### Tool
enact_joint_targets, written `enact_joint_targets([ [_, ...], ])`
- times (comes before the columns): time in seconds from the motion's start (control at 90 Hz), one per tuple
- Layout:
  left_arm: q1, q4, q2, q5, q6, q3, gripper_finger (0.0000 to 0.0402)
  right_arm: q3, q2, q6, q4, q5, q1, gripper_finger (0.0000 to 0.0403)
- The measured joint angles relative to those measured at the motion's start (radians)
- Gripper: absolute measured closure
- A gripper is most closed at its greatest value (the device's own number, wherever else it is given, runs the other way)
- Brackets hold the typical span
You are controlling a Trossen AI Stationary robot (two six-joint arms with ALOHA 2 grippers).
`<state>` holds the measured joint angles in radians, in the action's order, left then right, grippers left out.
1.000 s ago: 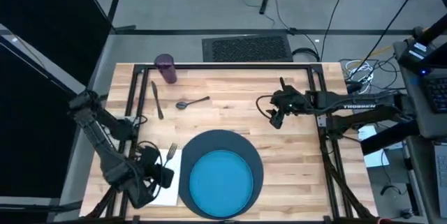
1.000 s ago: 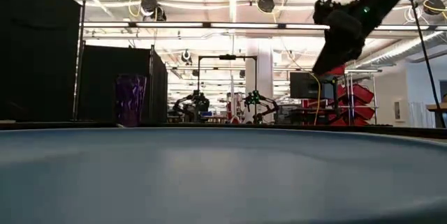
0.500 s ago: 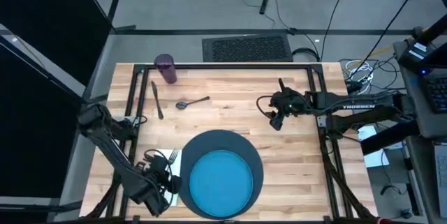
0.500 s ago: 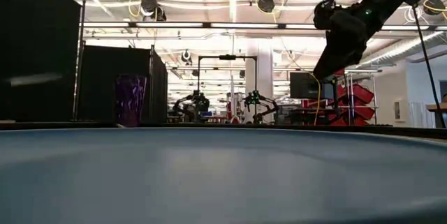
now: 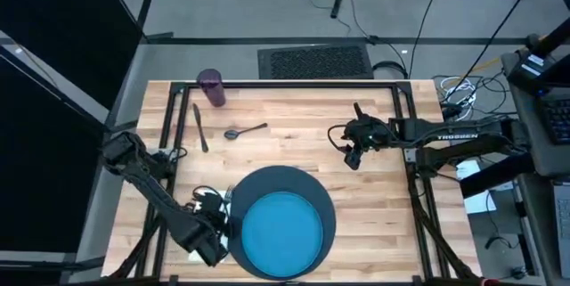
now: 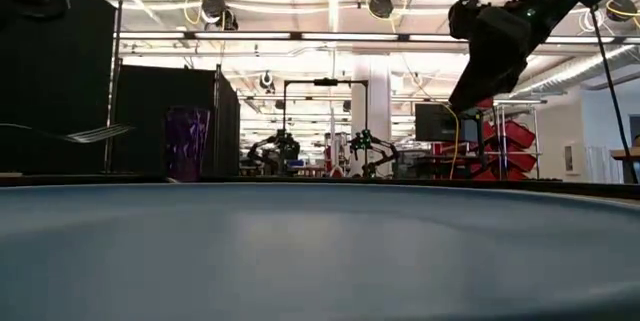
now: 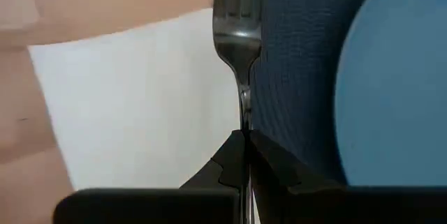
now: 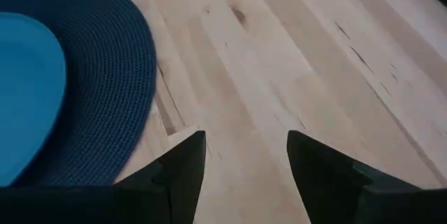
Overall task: Set table place
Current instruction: Put the silver fork on top of the white napkin
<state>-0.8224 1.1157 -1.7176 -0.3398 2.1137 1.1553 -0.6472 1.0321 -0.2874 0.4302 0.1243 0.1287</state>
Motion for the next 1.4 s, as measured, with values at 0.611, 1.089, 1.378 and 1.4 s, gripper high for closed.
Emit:
enact_joint_targets([
  [0.611,0.079,-0.213,0.154,0.051,0.016,-0.25,0.0401,0.0,0.0,0.045,0.008,-0.001,0.0,0.0216],
  [1.089,0.138,-0.006,0.309,0.184,0.029,-0.275,0.0401,0.0,0.0,0.1,0.022,-0.021,0.0,0.0216],
  [1.378,0.107,0.235,0.421,0.341,0.072,-0.175,0.0401,0.0,0.0,0.097,0.037,-0.023,0.0,0.0216],
  [1.4,0.098,0.216,0.411,0.355,0.075,-0.175,0.0401,0.0,0.0,0.097,0.042,-0.023,0.0,0.0216],
])
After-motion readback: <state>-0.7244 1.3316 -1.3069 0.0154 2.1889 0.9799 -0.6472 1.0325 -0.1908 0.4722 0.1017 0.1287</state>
